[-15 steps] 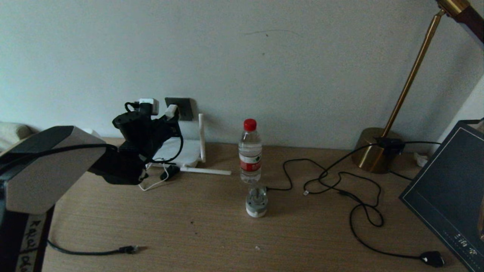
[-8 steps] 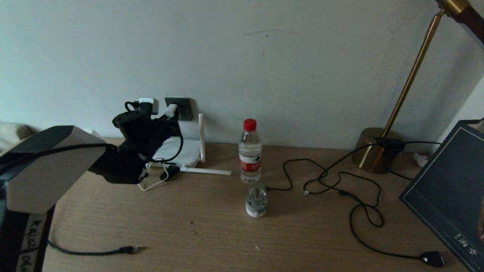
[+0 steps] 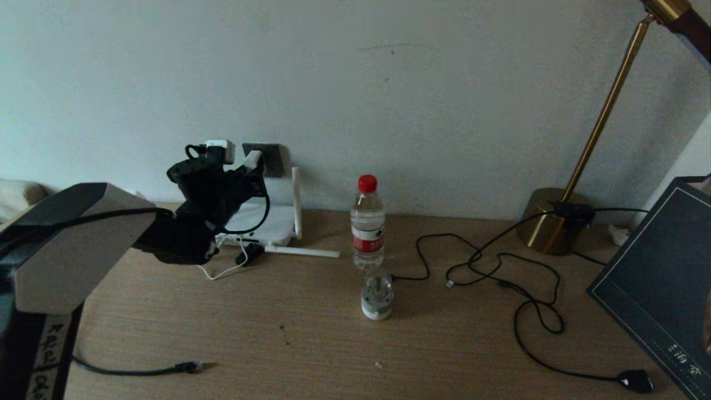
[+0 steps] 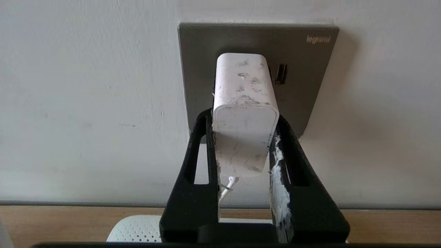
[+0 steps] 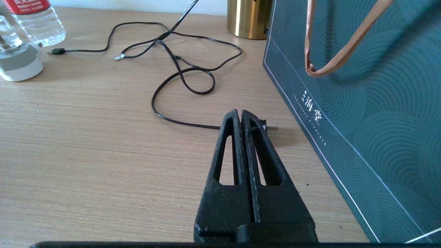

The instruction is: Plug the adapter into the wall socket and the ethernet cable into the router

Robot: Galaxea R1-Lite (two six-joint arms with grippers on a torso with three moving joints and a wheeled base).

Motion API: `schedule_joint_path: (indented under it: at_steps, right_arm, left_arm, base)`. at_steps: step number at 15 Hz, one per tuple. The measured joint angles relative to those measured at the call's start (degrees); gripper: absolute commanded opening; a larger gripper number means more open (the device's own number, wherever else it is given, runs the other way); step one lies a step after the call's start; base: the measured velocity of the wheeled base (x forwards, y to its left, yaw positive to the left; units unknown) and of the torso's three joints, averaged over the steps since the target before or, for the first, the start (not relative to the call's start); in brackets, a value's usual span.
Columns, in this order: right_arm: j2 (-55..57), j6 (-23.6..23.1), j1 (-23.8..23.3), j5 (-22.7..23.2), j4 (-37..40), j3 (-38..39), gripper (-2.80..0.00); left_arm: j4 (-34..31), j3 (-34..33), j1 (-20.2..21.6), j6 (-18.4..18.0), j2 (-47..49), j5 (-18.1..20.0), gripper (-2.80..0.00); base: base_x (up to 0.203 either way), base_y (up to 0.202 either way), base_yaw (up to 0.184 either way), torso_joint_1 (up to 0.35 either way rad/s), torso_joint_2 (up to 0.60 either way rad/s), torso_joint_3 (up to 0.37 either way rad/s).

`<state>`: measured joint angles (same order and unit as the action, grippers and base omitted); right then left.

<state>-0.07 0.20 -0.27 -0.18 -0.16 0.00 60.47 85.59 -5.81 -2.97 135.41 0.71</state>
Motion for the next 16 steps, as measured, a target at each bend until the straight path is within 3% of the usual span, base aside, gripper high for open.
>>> schedule_joint_path:
  at_steps: [16]
  right_arm:
    - [0.00, -0.04, 0.00, 0.00, 0.02, -0.02, -2.80]
  left_arm:
    - [-2.84, 5.70, 0.09, -0.01, 3.30, -0.05, -2.80]
  base:
    - [0.000, 0.000, 0.000, 0.000, 0.00, 0.000]
